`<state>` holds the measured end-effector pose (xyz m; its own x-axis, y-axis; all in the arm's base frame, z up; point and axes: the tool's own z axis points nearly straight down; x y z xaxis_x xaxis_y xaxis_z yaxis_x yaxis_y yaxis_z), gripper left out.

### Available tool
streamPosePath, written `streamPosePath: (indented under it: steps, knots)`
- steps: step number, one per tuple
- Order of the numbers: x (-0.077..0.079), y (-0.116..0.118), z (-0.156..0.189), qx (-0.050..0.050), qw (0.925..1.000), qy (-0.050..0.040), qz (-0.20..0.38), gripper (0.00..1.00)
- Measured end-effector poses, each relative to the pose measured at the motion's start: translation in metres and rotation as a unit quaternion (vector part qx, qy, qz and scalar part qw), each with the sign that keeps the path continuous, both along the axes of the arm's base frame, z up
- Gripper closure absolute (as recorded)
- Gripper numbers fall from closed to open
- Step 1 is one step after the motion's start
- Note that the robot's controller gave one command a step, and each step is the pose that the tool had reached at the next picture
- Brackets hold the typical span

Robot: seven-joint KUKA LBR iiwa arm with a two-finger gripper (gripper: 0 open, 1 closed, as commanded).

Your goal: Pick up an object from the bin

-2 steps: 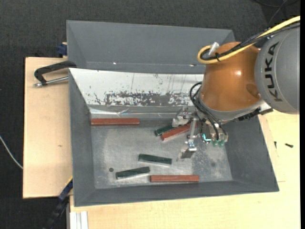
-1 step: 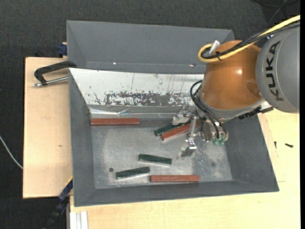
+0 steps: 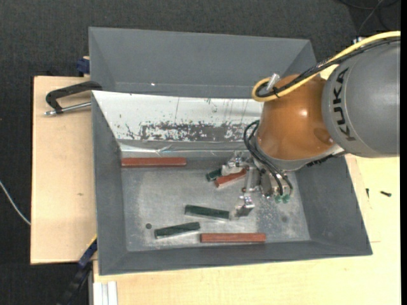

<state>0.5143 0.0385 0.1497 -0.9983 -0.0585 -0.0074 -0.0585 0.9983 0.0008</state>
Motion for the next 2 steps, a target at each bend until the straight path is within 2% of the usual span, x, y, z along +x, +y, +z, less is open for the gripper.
streamPosePath:
  steps: [1, 2]
  knots:
    - [0.0115, 0.0017, -0.0734, -0.001, 0.9968, 0.0084, 0.079, 1.00]
    - [0.0115, 0.0017, -0.0733, -0.001, 0.9968, 0.0083, 0.079, 1.00]
